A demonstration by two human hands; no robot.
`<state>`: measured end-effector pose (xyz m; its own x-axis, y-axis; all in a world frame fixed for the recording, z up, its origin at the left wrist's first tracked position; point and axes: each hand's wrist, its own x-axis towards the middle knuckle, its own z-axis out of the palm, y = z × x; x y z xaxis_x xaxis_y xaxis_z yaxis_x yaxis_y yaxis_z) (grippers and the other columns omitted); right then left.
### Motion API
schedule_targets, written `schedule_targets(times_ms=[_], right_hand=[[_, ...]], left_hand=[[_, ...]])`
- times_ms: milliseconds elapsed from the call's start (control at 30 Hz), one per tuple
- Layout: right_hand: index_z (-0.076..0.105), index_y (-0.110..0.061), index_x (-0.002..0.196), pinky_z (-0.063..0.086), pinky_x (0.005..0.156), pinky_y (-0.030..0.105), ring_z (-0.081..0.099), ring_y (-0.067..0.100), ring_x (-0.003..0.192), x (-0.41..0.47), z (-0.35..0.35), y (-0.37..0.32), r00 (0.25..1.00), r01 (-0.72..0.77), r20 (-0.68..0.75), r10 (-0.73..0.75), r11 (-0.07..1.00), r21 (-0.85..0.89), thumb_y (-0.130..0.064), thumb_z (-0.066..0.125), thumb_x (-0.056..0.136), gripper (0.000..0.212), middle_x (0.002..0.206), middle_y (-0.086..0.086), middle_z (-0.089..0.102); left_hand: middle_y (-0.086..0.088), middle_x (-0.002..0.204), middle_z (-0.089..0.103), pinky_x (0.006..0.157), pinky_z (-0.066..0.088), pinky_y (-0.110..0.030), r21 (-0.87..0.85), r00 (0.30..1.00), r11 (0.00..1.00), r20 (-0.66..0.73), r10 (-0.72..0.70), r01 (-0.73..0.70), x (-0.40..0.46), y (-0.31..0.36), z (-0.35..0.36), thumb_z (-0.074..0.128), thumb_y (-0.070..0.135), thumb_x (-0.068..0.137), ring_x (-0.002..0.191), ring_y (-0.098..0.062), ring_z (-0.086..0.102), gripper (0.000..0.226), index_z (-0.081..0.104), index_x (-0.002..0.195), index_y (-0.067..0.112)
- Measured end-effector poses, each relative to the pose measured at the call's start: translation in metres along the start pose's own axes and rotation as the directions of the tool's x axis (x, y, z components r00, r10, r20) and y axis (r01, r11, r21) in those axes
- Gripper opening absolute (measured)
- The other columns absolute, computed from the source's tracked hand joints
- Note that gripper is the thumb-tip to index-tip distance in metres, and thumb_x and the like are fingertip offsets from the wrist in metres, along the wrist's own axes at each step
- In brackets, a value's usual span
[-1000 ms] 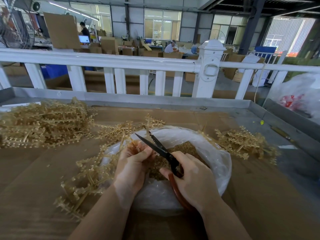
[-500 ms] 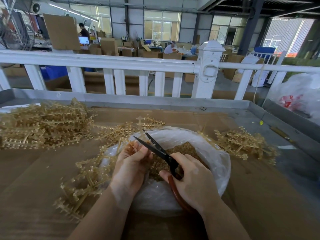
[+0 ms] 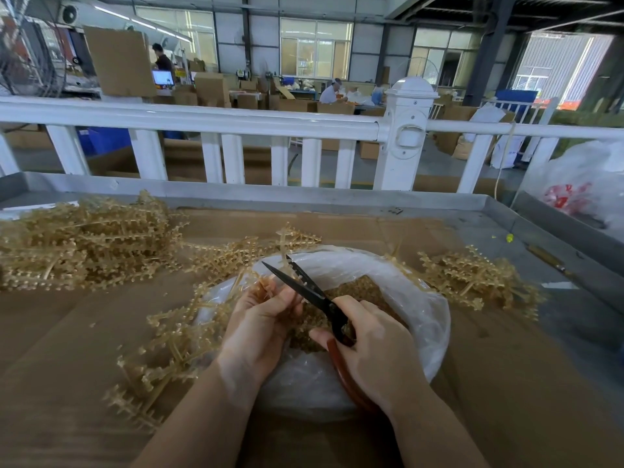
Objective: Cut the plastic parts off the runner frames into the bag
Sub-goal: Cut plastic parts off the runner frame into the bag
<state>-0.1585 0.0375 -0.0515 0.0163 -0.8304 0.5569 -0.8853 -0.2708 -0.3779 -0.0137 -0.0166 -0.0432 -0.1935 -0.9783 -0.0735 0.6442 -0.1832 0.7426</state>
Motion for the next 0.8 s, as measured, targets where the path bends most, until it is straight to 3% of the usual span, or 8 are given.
schedule_targets(times_ms=[100, 200, 300, 500, 667, 800], right_hand=[[0.06, -0.028, 0.098, 0.044, 0.06, 0.018, 0.057, 0.009, 0.069, 0.0011, 0.001, -0.0005, 1.0, 0.009, -0.007, -0.009, 1.0, -0.008, -0.06, 0.051, 0.082, 0.037, 0.077, -0.011, 0.06], [0.061, -0.024, 0.097, 0.046, 0.057, 0.02, 0.058, 0.01, 0.065, 0.0016, 0.0014, -0.0022, 0.999, 0.024, -0.029, -0.026, 0.999, -0.037, -0.053, 0.058, 0.084, 0.032, 0.074, -0.008, 0.061], [0.062, -0.022, 0.097, 0.046, 0.055, 0.02, 0.059, 0.011, 0.063, 0.0019, 0.001, -0.0031, 0.999, 0.024, -0.038, -0.025, 0.999, -0.044, -0.049, 0.063, 0.084, 0.03, 0.072, -0.006, 0.062], [0.063, -0.021, 0.095, 0.045, 0.055, 0.02, 0.059, 0.012, 0.061, 0.0023, 0.001, -0.003, 0.999, 0.021, -0.05, -0.022, 1.0, -0.019, -0.049, 0.064, 0.083, 0.03, 0.07, -0.006, 0.062], [0.062, -0.024, 0.092, 0.036, 0.054, 0.014, 0.055, 0.009, 0.059, 0.0015, 0.0008, -0.0019, 0.999, 0.012, -0.053, -0.013, 1.0, -0.025, -0.05, 0.066, 0.081, 0.029, 0.067, -0.009, 0.059], [0.063, -0.024, 0.092, 0.029, 0.057, 0.004, 0.051, 0.003, 0.06, 0.0011, -0.0006, -0.0014, 0.998, 0.018, -0.056, -0.019, 1.0, -0.009, -0.049, 0.068, 0.081, 0.028, 0.069, -0.011, 0.06]], left_hand=[[-0.005, 0.067, 0.062, 0.055, 0.052, -0.019, -0.006, 0.999, 0.999, -0.001, -0.033, 0.033, 0.0004, 0.0001, 0.0006, 0.06, 0.002, 0.067, 0.056, -0.011, 0.059, 0.011, 0.064, 0.074, 0.009], [-0.002, 0.062, 0.063, 0.056, 0.051, -0.019, -0.01, 0.998, 0.998, 0.01, -0.061, 0.061, 0.0007, 0.0007, 0.0004, 0.061, 0.004, 0.067, 0.055, -0.01, 0.06, 0.019, 0.07, 0.055, 0.016], [-0.003, 0.062, 0.064, 0.054, 0.052, -0.019, -0.046, 0.997, 0.996, -0.001, -0.077, 0.076, 0.0017, 0.0005, 0.0004, 0.063, 0.004, 0.066, 0.055, -0.01, 0.061, 0.009, 0.065, 0.066, 0.013], [-0.003, 0.061, 0.065, 0.054, 0.053, -0.02, -0.096, 0.996, 0.992, -0.032, -0.085, 0.082, 0.0019, 0.0005, 0.0009, 0.064, 0.002, 0.066, 0.055, -0.01, 0.063, 0.014, 0.059, 0.076, 0.011], [-0.003, 0.073, 0.063, 0.069, 0.048, -0.026, -0.072, 0.997, 0.994, 0.018, -0.076, 0.078, 0.0004, 0.0044, -0.0022, 0.065, 0.019, 0.073, 0.061, -0.013, 0.059, 0.023, 0.065, 0.093, 0.007], [-0.003, 0.08, 0.06, 0.052, 0.051, -0.019, -0.122, 0.997, 0.991, -0.038, -0.061, 0.056, 0.0026, 0.0033, 0.0001, 0.066, 0.021, 0.074, 0.063, -0.012, 0.053, 0.026, 0.062, 0.097, 0.009]])
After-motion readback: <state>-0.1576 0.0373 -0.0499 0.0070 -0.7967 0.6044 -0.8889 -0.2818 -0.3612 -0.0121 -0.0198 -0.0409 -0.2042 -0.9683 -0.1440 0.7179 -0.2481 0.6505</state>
